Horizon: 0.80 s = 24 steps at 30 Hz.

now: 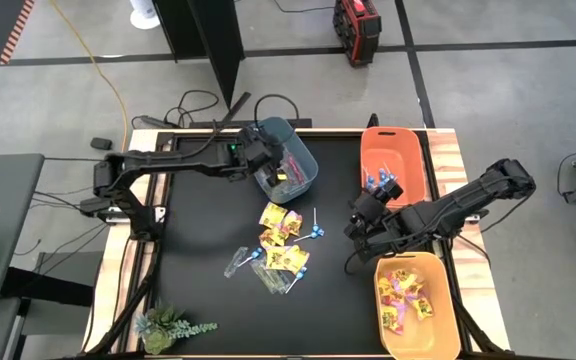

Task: Sort candy
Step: Put the transparent candy into the blue bin

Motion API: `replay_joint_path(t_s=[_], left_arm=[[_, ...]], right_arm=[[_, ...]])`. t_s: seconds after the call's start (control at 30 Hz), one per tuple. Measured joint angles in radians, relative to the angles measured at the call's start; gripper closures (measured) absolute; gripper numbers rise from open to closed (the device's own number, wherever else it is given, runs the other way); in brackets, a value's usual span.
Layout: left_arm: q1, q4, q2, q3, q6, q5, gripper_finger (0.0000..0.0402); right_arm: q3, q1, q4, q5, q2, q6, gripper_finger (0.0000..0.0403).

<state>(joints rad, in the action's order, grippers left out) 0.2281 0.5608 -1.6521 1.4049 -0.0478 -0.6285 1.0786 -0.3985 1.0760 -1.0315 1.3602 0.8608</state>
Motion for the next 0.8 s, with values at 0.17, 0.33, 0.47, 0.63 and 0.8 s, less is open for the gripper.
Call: replay_joint_path(t_s=[0.17,0.33,0.47,0.63,0.8], left_arm=[[-0.026,0.131,0.048,0.021,-0.06,0.111,0.0126],[-0.151,0.321,0.115,0.008,-0.199,0.239,0.0117],[-0.311,0.508,0.11,-0.026,-0.374,0.223,0.0128],[-0.51,0.509,0.105,-0.114,-0.611,0.253,0.0136],[-0.651,0.492,0.107,-0.191,-0.827,0.294,0.0138]], right_arm=[[-0.001,0.0,0.0,0.008,0.0,0.002,0.0149],[-0.003,-0.001,-0.005,0.013,0.0,0.002,0.0149],[-0.004,-0.001,-0.008,0.016,0.001,0.003,0.0149],[-0.004,-0.001,-0.019,0.022,0.001,0.005,0.0149],[-0.004,-0.001,-0.023,0.023,0.001,0.005,0.0149]])
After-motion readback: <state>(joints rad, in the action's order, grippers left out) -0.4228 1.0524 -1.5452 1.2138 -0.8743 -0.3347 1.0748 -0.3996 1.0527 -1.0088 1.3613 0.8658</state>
